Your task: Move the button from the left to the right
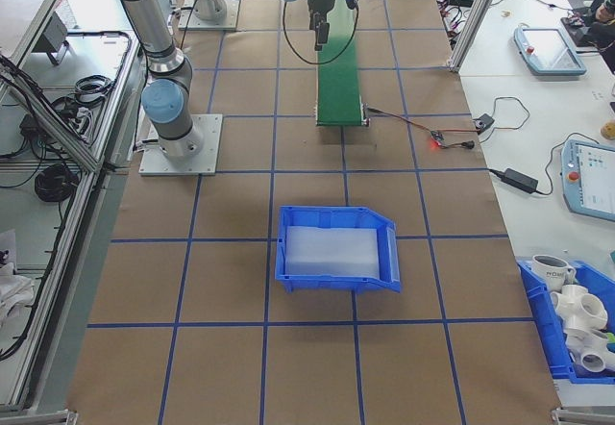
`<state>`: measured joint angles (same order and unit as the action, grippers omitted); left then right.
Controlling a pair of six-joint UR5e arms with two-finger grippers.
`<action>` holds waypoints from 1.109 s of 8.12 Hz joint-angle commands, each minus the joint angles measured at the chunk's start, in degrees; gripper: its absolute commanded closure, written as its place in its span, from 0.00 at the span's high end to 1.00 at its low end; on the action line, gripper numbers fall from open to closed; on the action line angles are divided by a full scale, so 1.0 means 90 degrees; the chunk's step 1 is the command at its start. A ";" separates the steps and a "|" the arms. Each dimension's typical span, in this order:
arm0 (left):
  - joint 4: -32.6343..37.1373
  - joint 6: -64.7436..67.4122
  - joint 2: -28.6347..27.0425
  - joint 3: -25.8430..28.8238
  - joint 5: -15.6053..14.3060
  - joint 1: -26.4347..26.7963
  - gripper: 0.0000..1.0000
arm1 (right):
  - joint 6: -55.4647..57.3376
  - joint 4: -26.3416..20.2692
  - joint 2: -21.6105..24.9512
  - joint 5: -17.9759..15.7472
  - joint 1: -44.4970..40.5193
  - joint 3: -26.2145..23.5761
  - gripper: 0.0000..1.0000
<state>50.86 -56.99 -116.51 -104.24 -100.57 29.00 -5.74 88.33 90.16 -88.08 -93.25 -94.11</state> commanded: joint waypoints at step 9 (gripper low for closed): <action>0.4089 0.9014 0.1481 0.1407 0.0293 0.3249 0.00 | 0.0062 0.0010 -0.0018 0.0109 -0.0010 -0.0042 1.00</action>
<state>80.85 3.32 -103.16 -91.80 -100.25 50.92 -5.11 88.42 89.95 -87.15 -93.33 -94.44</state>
